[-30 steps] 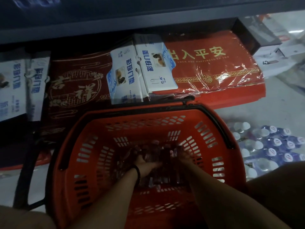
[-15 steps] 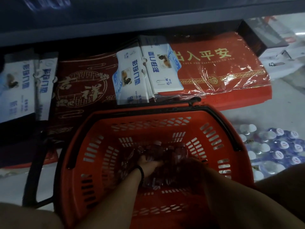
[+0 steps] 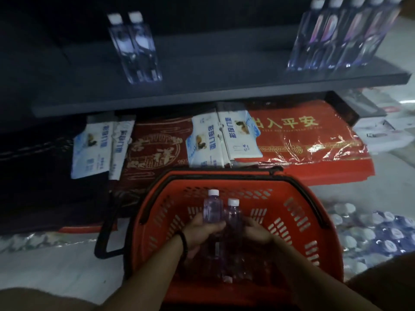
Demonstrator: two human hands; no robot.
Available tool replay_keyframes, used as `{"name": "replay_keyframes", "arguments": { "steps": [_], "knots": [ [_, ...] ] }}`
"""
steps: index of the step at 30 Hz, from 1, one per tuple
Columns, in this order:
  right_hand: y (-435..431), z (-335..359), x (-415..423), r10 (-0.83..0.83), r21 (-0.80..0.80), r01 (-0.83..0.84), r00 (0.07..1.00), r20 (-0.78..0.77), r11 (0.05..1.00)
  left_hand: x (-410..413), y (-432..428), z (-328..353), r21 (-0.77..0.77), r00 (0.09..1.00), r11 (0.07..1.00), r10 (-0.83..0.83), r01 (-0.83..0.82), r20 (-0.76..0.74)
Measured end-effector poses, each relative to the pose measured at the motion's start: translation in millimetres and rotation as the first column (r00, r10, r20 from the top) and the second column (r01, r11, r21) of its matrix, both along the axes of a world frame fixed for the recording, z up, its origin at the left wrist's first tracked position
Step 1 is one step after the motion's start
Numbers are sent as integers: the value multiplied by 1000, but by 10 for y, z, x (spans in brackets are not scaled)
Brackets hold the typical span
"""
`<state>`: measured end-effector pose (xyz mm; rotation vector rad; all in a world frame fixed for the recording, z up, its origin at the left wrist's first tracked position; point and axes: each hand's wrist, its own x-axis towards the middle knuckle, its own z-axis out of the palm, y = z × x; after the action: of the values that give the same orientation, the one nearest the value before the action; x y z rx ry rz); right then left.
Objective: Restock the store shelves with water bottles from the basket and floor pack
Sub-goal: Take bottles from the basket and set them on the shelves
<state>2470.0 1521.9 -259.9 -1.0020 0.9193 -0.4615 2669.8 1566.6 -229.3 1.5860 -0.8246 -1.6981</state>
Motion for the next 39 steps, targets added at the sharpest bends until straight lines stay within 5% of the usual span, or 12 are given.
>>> {"name": "replay_keyframes", "arguments": {
  "steps": [4, 10, 14, 17, 22, 27, 31, 39],
  "knots": [
    [-71, 793, 166, 106, -231, -102, 994, 3, 968, 188, 74, 545, -184, 998, 981, 57, -61, -27],
    [-298, 1737, 566, 159, -354, -143, 987, 14, 924, 691, -119, 1479, -359, 986, 933, -57, -4, -159],
    [-586, 2286, 990, -20, -415, 51, 997, 78, 909, 1113, -413, 2030, -529, 996, 849, -40, -5, -73],
    [-818, 2648, 1441, -208, -473, 254, 967, 148, 844, 1440, -730, 2279, -634, 990, 768, 138, -88, 30],
    [-1370, 3099, 2099, -278, -616, 314, 948, 156, 723, 1934, -1225, 2623, -714, 939, 692, 307, -107, 156],
    [-1918, 3214, 2644, -339, -765, 203, 940, -22, 612, 2355, -1666, 2680, -792, 863, 600, 452, -110, 223],
    [-2235, 3115, 2964, -419, -776, 161, 897, -143, 610, 2626, -2014, 2624, -825, 785, 514, 601, -235, 150],
    [-2449, 2937, 3368, -409, -856, 26, 886, -220, 517, 2976, -2335, 2397, -820, 670, 515, 703, -250, 237]
  ]
}}
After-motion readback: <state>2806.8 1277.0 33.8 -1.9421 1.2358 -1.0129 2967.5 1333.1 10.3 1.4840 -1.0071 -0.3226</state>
